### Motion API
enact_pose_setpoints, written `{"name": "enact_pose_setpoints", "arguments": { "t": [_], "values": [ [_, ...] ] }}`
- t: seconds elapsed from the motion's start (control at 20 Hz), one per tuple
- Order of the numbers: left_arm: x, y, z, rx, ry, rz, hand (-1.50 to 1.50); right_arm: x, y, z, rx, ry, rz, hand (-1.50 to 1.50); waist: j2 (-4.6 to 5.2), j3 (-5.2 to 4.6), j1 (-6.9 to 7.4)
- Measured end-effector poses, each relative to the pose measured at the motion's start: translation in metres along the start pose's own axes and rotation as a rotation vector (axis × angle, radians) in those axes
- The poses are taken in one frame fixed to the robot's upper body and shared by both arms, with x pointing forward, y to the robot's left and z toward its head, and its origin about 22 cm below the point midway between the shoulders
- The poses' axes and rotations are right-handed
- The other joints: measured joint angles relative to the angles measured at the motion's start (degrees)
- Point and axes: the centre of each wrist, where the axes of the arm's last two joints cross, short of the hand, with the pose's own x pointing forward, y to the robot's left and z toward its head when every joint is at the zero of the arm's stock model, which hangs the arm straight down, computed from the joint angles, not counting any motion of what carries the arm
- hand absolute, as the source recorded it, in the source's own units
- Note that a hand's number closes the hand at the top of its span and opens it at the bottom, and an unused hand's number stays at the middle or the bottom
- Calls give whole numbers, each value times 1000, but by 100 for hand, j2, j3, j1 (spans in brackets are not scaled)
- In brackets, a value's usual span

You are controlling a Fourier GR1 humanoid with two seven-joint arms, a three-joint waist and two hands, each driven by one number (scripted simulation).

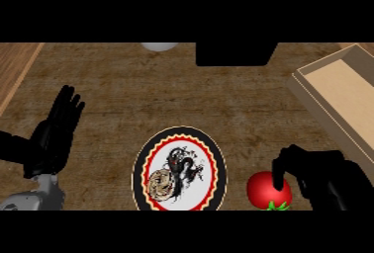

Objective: Pick the tomato from the plate and place it in the cardboard box

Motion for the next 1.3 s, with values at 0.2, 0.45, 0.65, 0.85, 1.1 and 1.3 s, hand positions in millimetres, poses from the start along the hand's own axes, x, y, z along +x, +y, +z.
{"name": "enact_pose_setpoints", "arguments": {
  "t": [0.2,0.45,0.65,0.85,1.1,1.3],
  "values": [
    [1,-4,4,-7,-6,3,0,-18,-28,-15,-92,103,-2,150,11,2,32],
    [6,-3,-1,-14,-10,7,0,-53,-55,-36,-126,199,2,150,22,3,57],
    [10,-12,-2,-15,-11,3,0,-89,-68,-49,-135,254,8,150,24,4,68],
    [9,-16,4,-22,-10,6,0,-129,-74,-66,-184,307,72,150,32,5,119],
    [7,-18,1,-28,-15,7,0,-179,-77,-82,-193,341,165,150,41,3,145],
    [2,-13,0,-37,-10,3,0,-213,-65,-94,-185,355,217,150,48,4,174]
  ]
}}
